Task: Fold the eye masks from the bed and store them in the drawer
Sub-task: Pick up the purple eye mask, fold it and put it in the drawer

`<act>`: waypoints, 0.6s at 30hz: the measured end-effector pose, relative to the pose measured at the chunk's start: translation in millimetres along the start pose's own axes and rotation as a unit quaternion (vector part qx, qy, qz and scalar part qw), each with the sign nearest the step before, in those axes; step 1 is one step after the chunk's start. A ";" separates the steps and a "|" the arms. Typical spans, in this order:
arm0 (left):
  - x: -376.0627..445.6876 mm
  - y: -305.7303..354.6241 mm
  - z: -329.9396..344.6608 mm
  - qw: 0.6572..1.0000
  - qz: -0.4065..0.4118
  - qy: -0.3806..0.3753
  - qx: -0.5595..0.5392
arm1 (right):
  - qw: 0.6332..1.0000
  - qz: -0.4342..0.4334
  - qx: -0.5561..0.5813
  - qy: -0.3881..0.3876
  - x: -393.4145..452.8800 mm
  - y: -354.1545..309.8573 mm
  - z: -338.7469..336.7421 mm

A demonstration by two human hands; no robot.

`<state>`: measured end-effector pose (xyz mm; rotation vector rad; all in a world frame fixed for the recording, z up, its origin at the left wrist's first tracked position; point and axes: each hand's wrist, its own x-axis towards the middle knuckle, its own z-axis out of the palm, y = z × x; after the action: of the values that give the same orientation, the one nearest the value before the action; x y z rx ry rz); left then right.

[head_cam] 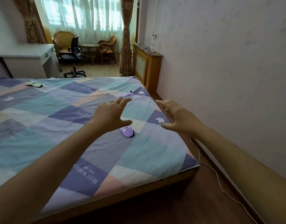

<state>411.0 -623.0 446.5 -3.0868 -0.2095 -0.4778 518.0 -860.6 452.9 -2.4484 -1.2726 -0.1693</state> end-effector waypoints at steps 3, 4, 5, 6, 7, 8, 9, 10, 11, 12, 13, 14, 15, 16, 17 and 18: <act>31.2 -8.5 41.7 0.999 -0.011 -0.034 -0.009 | 0.999 -0.003 0.013 -0.042 33.1 41.8 24.9; 41.9 -11.6 56.4 0.999 -0.017 -0.043 -0.010 | 0.998 0.000 0.024 -0.058 45.8 56.0 34.5; 52.4 -15.0 71.1 0.998 -0.025 -0.053 -0.013 | 0.997 0.001 0.032 -0.074 58.3 69.7 44.8; 63.8 -18.4 86.0 0.997 -0.033 -0.063 -0.017 | 0.996 0.002 0.036 -0.087 71.7 84.1 55.8; 75.8 -22.2 101.1 0.996 -0.041 -0.072 -0.020 | 0.994 0.000 0.036 -0.099 85.9 98.1 67.0; 87.5 -25.2 115.8 0.995 -0.049 -0.080 -0.020 | 0.993 -0.003 0.037 -0.114 100.3 112.0 78.5; 99.4 -28.6 130.7 0.994 -0.059 -0.086 -0.020 | 0.991 -0.011 0.040 -0.127 116.0 126.1 90.0; 112.0 -32.4 146.0 0.993 -0.071 -0.093 -0.020 | 0.989 -0.018 0.044 -0.141 133.3 141.0 102.7; 124.8 -36.2 161.0 0.991 -0.088 -0.101 -0.023 | 0.987 -0.025 0.048 -0.153 151.5 155.6 115.8; 136.8 -40.0 176.8 0.987 -0.110 -0.112 -0.028 | 0.984 -0.031 0.051 -0.169 170.0 169.8 131.0; 148.4 -44.2 193.0 0.984 -0.130 -0.121 -0.034 | 0.981 -0.039 0.052 -0.183 188.3 182.9 146.9; 159.2 -47.8 209.6 0.980 -0.146 -0.130 -0.039 | 0.978 -0.045 0.053 -0.198 205.3 195.1 164.4; 168.5 -51.5 227.0 0.976 -0.159 -0.140 -0.044 | 0.974 -0.050 0.052 -0.213 220.7 205.8 182.7; 177.2 -55.7 243.8 0.973 -0.170 -0.151 -0.048 | 0.971 -0.054 0.053 -0.227 235.6 214.9 201.4; 184.4 -59.8 260.5 0.969 -0.182 -0.161 -0.052 | 0.967 -0.057 0.056 -0.241 248.6 222.4 219.9; 190.6 -64.1 276.0 0.965 -0.191 -0.173 -0.055 | 0.964 -0.057 0.060 -0.252 259.9 228.7 237.6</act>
<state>665.3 -526.0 240.3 -3.2186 -0.8178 0.0612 839.4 -690.7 242.9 -2.3927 -1.5725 0.5202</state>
